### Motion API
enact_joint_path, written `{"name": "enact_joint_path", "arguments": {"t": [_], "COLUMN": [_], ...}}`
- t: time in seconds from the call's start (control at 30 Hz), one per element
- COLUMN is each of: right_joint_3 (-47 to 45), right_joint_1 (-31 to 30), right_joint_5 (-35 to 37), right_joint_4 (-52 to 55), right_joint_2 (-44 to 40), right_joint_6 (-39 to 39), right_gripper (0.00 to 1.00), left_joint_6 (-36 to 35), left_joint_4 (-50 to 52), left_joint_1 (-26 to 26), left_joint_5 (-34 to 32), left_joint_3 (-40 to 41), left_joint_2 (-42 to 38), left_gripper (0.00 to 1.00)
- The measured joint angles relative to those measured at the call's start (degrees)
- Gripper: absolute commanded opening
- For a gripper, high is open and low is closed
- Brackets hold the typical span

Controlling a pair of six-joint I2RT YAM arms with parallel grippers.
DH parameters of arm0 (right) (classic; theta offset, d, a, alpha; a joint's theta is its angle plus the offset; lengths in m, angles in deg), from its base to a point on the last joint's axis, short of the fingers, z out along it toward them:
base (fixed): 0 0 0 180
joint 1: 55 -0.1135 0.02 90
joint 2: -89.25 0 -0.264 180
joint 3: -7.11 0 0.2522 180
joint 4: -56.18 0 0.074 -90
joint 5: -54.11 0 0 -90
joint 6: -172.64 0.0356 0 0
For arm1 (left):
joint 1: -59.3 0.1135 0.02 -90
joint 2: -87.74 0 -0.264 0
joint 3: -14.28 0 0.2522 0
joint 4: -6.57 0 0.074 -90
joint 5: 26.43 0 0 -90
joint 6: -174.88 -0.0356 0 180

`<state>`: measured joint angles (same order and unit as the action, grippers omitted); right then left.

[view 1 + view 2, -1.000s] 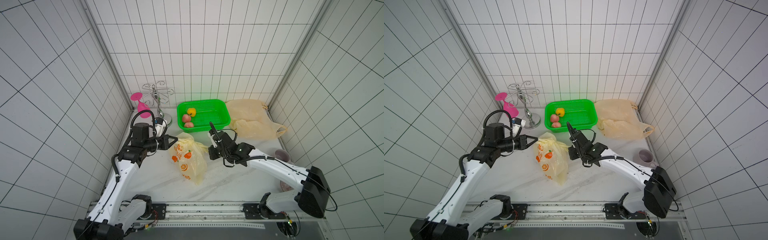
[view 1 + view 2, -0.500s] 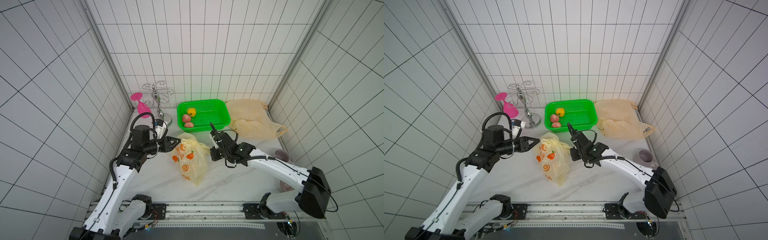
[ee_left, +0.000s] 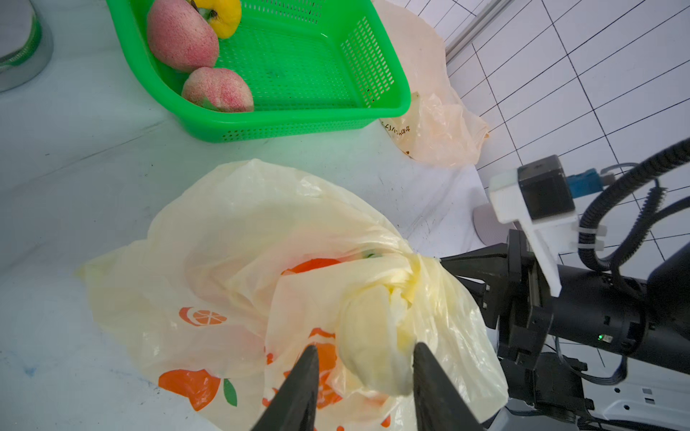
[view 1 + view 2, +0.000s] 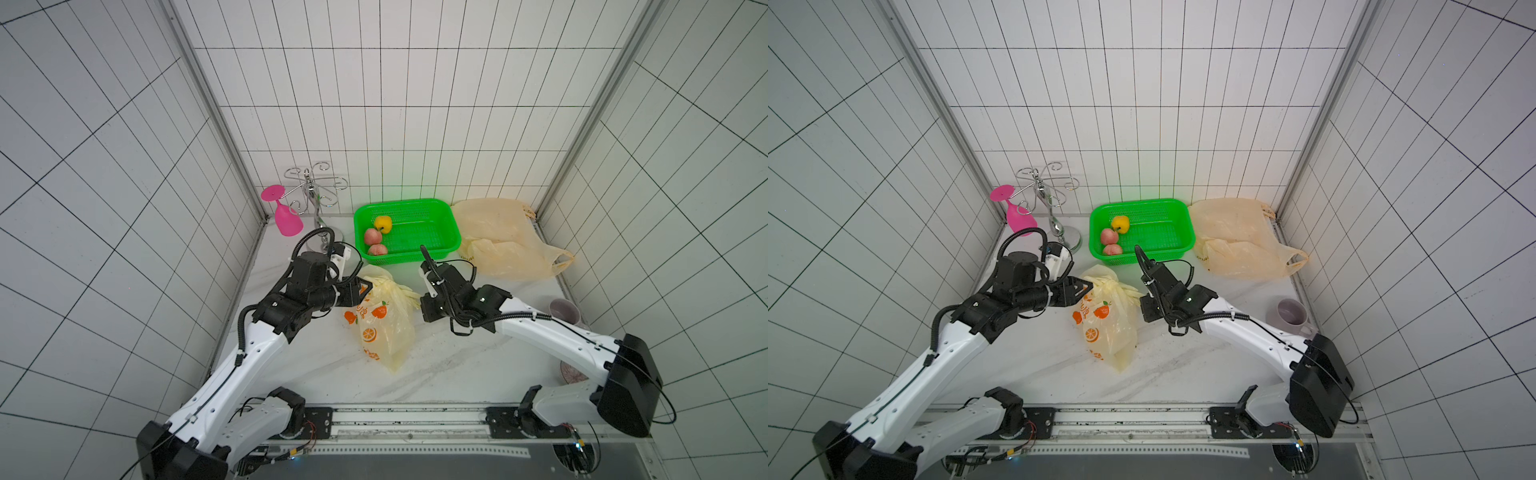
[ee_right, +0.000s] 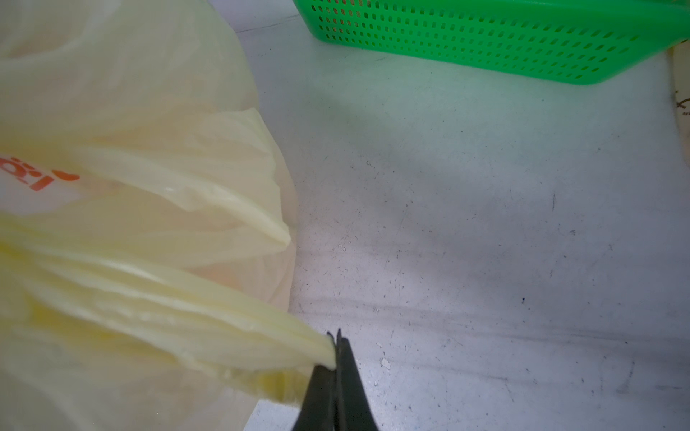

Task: Place the peach into a plastic bag & tie a knot
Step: Tie the plastic bag at the center of the board.

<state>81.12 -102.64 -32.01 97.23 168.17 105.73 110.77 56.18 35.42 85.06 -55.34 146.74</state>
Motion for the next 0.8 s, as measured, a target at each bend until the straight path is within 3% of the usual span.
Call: {"name": "enact_joint_path", "arguments": {"t": [0.13, 0.37, 0.47, 0.63, 0.8], "right_joint_3": [0.00, 0.00, 0.00, 0.02, 0.09], "right_joint_1": [0.00, 0.00, 0.02, 0.87, 2.69], "right_joint_5": [-0.07, -0.15, 0.13, 2.51, 5.86], "right_joint_4": [-0.02, -0.02, -0.02, 0.20, -1.49], "right_joint_2": [0.00, 0.00, -0.02, -0.02, 0.00], "right_joint_6": [0.00, 0.00, 0.07, 0.92, 1.55], "right_gripper": [0.00, 0.00, 0.00, 0.00, 0.00], "left_joint_6": [-0.04, -1.70, -2.84, -5.14, -8.37], "left_joint_4": [-0.09, -0.92, 0.11, 5.11, 8.92], "left_joint_1": [-0.70, -1.64, -1.64, 0.61, 8.96], "left_joint_5": [-0.57, -0.50, -0.59, 0.13, 3.87], "left_joint_3": [-1.22, -2.32, -3.28, -7.87, -5.86], "left_joint_2": [1.77, 3.85, 4.61, 3.80, -0.57], "left_gripper": [0.40, 0.09, 0.01, 0.00, 0.00]}}
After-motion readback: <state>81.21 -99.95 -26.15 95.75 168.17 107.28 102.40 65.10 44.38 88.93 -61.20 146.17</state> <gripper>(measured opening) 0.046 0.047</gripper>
